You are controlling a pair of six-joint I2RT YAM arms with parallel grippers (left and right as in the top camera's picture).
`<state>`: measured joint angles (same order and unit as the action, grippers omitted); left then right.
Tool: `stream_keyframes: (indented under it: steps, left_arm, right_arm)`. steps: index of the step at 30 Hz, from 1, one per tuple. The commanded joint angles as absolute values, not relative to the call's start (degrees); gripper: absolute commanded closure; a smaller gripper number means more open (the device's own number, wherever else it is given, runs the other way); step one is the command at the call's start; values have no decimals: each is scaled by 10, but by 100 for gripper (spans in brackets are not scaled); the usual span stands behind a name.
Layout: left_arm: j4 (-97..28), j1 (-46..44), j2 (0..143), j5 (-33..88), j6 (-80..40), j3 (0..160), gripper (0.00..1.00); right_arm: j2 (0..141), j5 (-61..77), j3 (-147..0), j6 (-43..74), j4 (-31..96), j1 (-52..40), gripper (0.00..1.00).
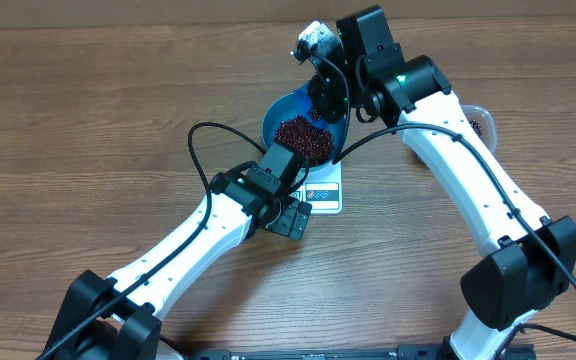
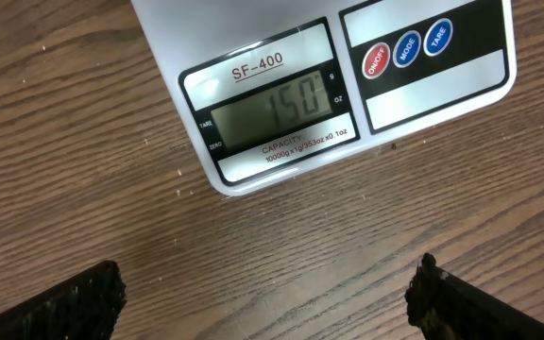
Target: Scoop item into bowl and weigh 150g on scale
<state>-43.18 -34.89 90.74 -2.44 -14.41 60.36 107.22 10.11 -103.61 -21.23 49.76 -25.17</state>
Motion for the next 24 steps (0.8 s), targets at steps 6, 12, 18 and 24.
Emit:
stream_keyframes:
  steps: [6, 12, 18, 24]
  left_arm:
    - [-430, -353, 903, -32, -133, 601, 1]
    - [-430, -353, 903, -32, -133, 601, 0]
    - [-430, -353, 903, -32, -133, 601, 1]
    - [-430, -353, 903, -32, -133, 601, 0]
  right_arm:
    - [1064, 106, -1054, -210, 495, -253, 96]
    - [1064, 106, -1054, -152, 479, -252, 96]
    - [1064, 140, -1054, -65, 462, -235, 96]
    - [1064, 244, -1055, -27, 453, -201, 96]
